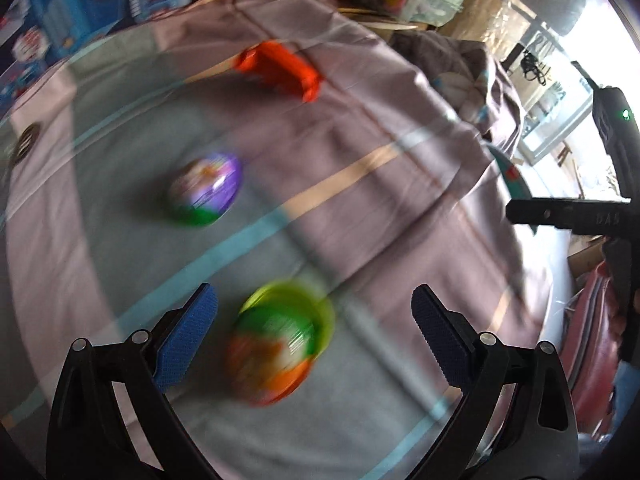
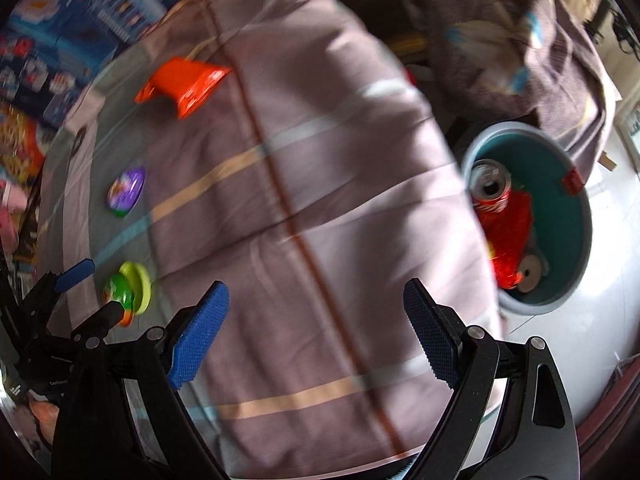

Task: Collect trash
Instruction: 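Grasp the orange-green toy egg with the left tool while the right tool grasps the lime-green lid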

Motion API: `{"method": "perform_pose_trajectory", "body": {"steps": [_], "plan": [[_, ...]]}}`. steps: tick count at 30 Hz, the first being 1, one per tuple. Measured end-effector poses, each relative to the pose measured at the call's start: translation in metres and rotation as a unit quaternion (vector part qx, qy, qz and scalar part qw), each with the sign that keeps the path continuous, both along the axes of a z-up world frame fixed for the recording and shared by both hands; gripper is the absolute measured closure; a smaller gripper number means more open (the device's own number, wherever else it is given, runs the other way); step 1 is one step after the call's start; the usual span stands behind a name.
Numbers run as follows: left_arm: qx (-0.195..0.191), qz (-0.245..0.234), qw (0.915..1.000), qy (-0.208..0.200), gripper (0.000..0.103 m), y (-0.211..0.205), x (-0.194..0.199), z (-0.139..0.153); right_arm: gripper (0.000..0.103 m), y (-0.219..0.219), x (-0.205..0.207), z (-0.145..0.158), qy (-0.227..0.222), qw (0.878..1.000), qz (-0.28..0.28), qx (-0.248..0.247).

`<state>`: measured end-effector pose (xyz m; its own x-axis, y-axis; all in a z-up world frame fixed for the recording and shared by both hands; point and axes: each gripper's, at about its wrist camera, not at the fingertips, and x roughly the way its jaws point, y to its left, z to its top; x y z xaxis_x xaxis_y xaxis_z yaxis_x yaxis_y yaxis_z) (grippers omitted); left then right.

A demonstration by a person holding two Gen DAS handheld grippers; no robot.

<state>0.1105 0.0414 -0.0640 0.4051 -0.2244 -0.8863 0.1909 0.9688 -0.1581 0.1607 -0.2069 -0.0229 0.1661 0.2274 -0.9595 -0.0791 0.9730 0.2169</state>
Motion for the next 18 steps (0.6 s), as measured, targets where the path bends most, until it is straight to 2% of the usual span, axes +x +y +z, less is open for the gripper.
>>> {"method": "perform_pose_trajectory", "body": {"steps": [8, 13, 18], "plan": [[0.013, -0.005, 0.9999, -0.002, 0.006, 0.031, -0.033, -0.017, 0.018, 0.054, -0.031, -0.012, 0.014, 0.999, 0.034, 0.0], [0.004, -0.004, 1.0, -0.005, 0.022, 0.039, -0.036, -0.022, 0.018, 0.076, -0.035, -0.015, 0.022, 0.999, 0.049, -0.001], [0.002, -0.02, 0.9998, -0.001, 0.022, 0.038, -0.035, -0.028, 0.018, 0.085, -0.035, -0.017, 0.025, 0.999, 0.048, 0.001]]}}
